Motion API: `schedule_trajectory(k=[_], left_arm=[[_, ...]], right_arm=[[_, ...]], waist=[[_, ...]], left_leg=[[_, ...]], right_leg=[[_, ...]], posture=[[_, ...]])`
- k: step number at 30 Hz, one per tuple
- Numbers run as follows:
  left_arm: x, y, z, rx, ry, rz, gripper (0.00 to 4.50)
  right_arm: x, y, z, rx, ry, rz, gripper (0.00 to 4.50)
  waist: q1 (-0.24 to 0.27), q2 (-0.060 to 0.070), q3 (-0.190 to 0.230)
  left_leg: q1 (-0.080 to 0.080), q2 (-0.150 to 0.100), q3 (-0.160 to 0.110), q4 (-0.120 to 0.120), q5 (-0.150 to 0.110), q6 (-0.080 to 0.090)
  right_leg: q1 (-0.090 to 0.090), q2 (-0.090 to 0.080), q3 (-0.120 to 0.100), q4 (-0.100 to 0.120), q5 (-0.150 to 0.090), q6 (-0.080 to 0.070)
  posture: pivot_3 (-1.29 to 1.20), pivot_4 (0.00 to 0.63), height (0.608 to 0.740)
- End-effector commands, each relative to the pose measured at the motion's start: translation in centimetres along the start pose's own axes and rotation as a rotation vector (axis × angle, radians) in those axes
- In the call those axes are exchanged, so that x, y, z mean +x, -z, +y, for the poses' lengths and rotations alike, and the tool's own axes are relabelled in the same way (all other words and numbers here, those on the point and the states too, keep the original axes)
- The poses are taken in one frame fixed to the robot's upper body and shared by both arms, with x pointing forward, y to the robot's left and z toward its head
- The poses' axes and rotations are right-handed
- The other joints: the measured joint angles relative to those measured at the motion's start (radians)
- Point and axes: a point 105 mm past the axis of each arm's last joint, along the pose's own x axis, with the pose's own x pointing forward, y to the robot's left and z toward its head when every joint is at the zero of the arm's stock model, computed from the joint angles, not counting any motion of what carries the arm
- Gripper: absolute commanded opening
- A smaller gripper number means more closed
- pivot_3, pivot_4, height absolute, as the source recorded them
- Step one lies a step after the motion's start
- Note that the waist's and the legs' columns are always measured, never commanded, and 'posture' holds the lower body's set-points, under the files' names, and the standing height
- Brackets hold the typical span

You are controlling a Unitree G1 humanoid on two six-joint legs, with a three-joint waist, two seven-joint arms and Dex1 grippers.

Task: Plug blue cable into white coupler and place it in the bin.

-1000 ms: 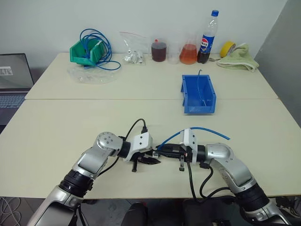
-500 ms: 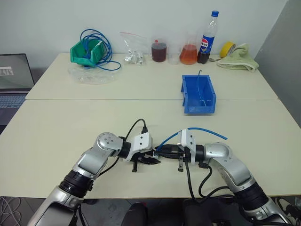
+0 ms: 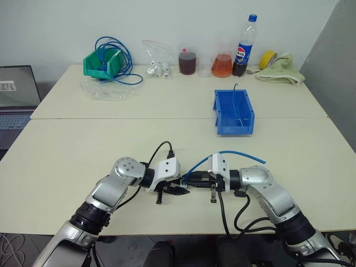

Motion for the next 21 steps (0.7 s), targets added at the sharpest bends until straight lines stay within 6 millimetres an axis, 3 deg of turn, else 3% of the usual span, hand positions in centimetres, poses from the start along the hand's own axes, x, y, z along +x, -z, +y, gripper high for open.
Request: schedule_trajectory(k=[1,21], left_arm=[[0.7,0.8,-0.5,-0.028,0.013,0.029,0.80],[1.0,0.7,-0.5,-0.042,0.006,0.021,0.80]], right_arm=[[1.1,3.2,2.7,0.072,-0.130,0.113,0.04],[1.0,5.4,3.7,0.083,-0.165,0.182,0.04]], waist=[[-0.001,0.001,-0.003],[-0.001,0.004,-0.016]], left_leg=[[0.000,0.000,0.000,0.000,0.000,0.000],[0.002,-0.001,0.000,-0.001,0.000,0.000]], right_leg=[[0.000,0.000,0.000,0.000,0.000,0.000],[0.002,0.001,0.000,0.000,0.000,0.000]], posture=[[0.00,0.150,0.740],[0.00,0.150,0.740]])
